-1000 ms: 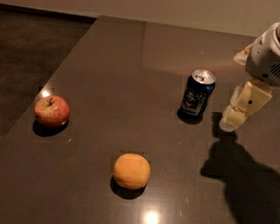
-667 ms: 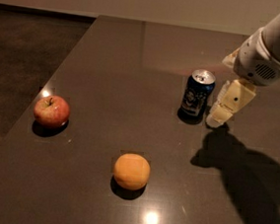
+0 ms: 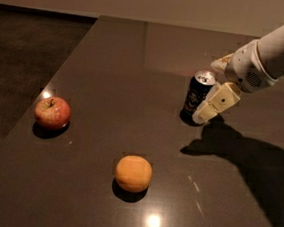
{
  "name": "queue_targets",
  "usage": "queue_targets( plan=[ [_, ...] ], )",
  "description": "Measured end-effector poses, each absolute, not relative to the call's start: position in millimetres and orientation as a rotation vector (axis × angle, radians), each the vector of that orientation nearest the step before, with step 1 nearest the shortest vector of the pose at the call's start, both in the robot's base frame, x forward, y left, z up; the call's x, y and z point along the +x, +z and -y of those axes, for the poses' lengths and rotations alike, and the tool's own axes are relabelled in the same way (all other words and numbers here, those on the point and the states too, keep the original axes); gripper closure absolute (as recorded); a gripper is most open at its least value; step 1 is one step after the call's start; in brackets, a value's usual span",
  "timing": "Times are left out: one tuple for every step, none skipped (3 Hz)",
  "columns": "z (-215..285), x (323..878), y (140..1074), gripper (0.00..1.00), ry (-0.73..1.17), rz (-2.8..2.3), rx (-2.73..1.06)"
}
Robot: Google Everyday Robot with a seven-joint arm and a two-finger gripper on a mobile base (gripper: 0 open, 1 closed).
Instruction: Knock pepsi can over
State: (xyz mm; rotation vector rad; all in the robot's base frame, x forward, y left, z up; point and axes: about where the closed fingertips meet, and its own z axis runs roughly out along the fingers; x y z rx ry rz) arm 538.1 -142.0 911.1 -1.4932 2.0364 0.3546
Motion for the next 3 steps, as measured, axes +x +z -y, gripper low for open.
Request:
queue_targets(
  plan=[
    [133.7,546.0,905.6,0.0,0.411,-1.986,-1.473],
    [128.9,551.0,902.6,0.3,0.452,-1.957,-1.474],
    [124.3,550.1,907.5,0.52,0.458,-1.934,-1.497]
  ],
)
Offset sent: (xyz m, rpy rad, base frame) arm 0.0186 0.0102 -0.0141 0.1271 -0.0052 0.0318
